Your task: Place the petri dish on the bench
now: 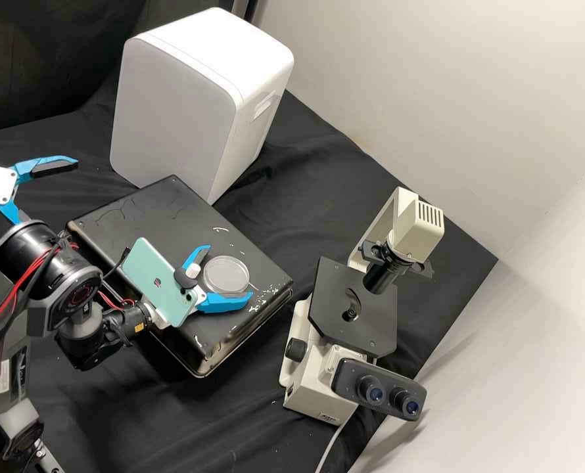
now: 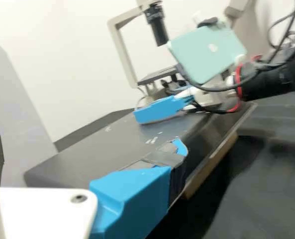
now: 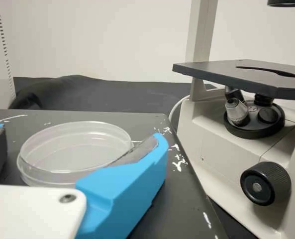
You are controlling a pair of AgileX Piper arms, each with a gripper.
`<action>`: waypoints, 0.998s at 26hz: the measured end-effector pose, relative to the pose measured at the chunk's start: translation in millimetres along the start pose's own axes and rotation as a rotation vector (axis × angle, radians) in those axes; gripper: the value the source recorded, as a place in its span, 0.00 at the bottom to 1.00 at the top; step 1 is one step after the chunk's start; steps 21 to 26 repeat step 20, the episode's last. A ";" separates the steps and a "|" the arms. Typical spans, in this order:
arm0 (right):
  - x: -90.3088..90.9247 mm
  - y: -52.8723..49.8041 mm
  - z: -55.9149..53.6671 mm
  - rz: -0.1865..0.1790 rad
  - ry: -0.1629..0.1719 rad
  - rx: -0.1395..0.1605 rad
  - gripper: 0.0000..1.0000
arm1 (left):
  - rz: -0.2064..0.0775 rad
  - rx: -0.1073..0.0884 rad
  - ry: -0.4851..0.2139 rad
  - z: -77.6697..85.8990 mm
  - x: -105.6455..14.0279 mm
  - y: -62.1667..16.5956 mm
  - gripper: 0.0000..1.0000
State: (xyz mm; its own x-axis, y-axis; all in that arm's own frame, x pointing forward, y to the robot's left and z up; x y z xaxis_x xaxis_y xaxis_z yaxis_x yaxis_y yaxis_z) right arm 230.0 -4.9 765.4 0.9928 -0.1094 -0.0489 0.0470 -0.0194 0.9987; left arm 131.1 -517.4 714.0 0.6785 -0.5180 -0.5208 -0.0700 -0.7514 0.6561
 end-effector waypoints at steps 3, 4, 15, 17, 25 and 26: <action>-2.7 1.1 -0.5 0.002 0.003 0.029 1.00 | 0.049 0.007 0.039 0.6 -2.9 9.2 1.00; -3.0 1.3 -0.6 0.003 0.003 0.034 1.00 | 0.063 0.010 0.035 0.9 -3.7 11.3 1.00; -9.1 3.5 -3.9 0.010 0.015 0.039 1.00 | 0.068 0.013 0.030 0.4 -4.1 12.2 1.00; -9.8 3.5 -3.6 0.010 0.014 0.039 1.00 | 0.068 0.013 0.030 0.4 -4.1 12.2 1.00; -10.6 4.1 -4.0 0.012 0.016 0.040 1.00 | 0.068 0.013 0.030 0.4 -4.1 12.2 1.00; -10.6 4.1 -4.0 0.012 0.016 0.040 1.00 | 0.068 0.013 0.030 0.4 -4.1 12.2 1.00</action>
